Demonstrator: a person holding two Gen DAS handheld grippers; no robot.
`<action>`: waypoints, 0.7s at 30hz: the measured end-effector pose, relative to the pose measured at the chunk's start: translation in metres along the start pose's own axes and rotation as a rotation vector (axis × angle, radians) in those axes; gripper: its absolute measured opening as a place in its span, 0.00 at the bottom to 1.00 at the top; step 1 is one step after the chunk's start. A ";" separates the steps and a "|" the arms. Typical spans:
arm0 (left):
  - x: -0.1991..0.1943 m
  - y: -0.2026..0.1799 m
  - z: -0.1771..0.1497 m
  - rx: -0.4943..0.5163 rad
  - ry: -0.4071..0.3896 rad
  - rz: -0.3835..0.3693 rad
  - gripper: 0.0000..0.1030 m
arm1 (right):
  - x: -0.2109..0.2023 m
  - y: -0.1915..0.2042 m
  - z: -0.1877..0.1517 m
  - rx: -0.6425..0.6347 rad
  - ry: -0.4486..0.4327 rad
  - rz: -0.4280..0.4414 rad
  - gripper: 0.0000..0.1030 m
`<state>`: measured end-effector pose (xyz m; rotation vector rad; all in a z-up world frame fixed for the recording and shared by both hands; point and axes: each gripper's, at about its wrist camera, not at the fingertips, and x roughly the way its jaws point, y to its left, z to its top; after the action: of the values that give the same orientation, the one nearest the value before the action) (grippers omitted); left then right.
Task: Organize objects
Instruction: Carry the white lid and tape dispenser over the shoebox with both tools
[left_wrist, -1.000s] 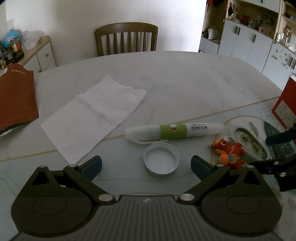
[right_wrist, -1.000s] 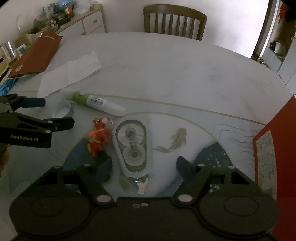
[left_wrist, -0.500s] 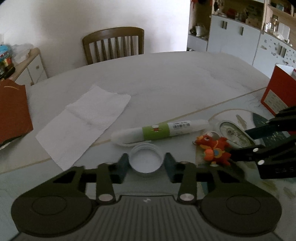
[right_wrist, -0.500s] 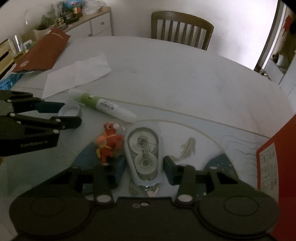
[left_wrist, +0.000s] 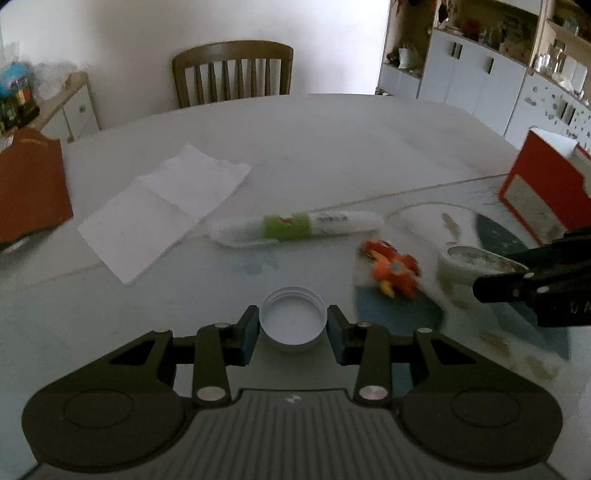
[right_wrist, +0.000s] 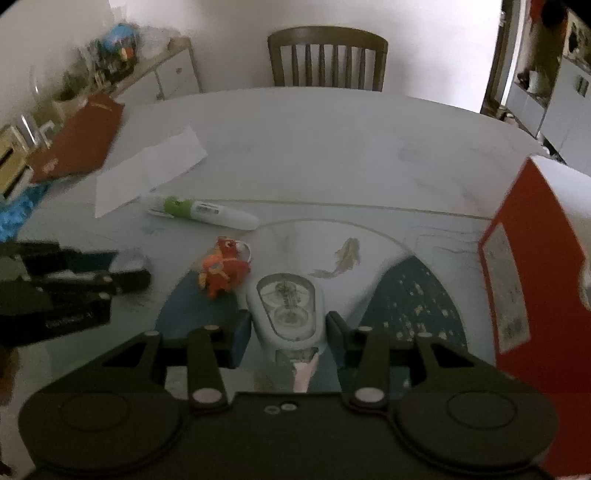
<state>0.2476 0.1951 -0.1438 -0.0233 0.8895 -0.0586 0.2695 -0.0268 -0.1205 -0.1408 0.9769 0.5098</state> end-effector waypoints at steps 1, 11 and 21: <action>-0.003 -0.003 -0.002 -0.002 0.000 -0.004 0.37 | -0.006 -0.001 -0.002 0.004 -0.006 0.003 0.41; -0.052 -0.043 -0.010 0.000 -0.024 -0.074 0.37 | -0.064 -0.011 -0.022 0.039 -0.070 0.032 0.41; -0.097 -0.098 0.000 0.027 -0.065 -0.139 0.37 | -0.126 -0.034 -0.037 0.057 -0.145 0.020 0.41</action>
<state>0.1830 0.1028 -0.0640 -0.0616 0.8216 -0.1987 0.2009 -0.1132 -0.0413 -0.0426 0.8512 0.5031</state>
